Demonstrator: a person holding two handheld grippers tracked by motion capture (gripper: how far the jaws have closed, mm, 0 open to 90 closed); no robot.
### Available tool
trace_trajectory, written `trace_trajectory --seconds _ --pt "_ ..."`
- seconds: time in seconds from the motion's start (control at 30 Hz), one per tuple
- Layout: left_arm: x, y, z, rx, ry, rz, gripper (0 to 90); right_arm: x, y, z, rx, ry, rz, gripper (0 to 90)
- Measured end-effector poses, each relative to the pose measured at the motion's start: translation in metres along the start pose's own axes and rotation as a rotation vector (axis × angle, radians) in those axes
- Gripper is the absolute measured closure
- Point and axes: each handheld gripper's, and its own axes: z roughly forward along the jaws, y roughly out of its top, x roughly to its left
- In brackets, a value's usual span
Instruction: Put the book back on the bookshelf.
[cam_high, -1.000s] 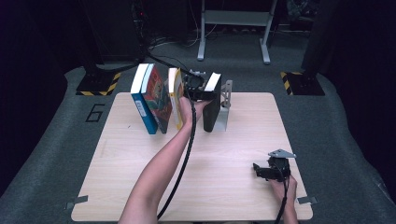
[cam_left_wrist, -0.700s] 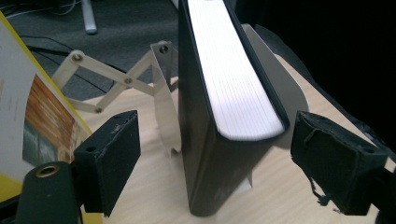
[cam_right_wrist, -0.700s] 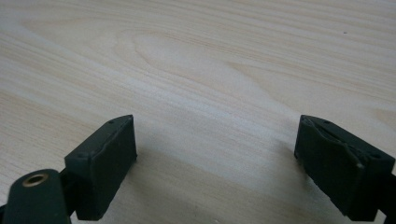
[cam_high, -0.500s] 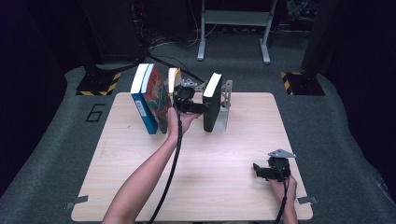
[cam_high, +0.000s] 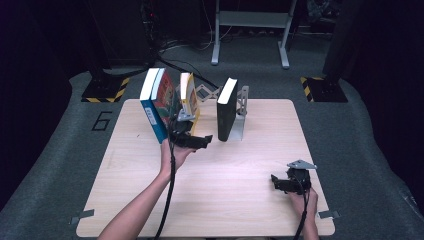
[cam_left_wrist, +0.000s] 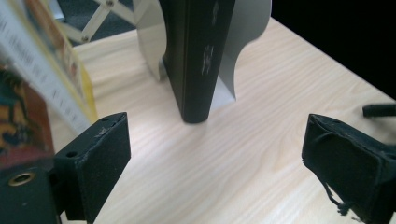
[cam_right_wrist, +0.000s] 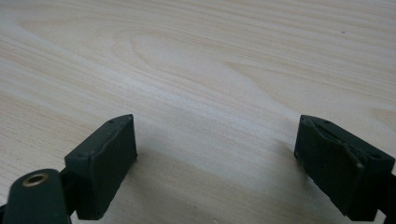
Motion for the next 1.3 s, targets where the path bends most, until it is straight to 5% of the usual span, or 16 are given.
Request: trace_trajectory --seconds 0.4,0.73,0.9,0.97,1.3 --pt "0.013 -0.089 -0.027 0.089 0.035 -0.001 5.0 0.0 0.0 0.0 0.005 0.002 -0.007 11.5" --pt "0.033 -0.167 -0.026 0.19 0.104 -0.084 2.1 0.001 0.001 0.0 0.009 0.002 -0.002 10.4" --pt "0.032 -0.177 -0.024 0.167 0.181 -0.011 1.6 0.001 0.001 0.0 0.011 0.003 -0.001 10.3" --pt "0.032 -0.18 -0.024 0.152 0.19 -0.012 0.4 0.0 0.001 0.001 0.007 0.002 -0.006 10.3" --pt "0.035 -0.179 -0.025 0.161 0.177 -0.005 0.1 0.001 0.0 0.001 0.005 -0.009 0.004 9.6"
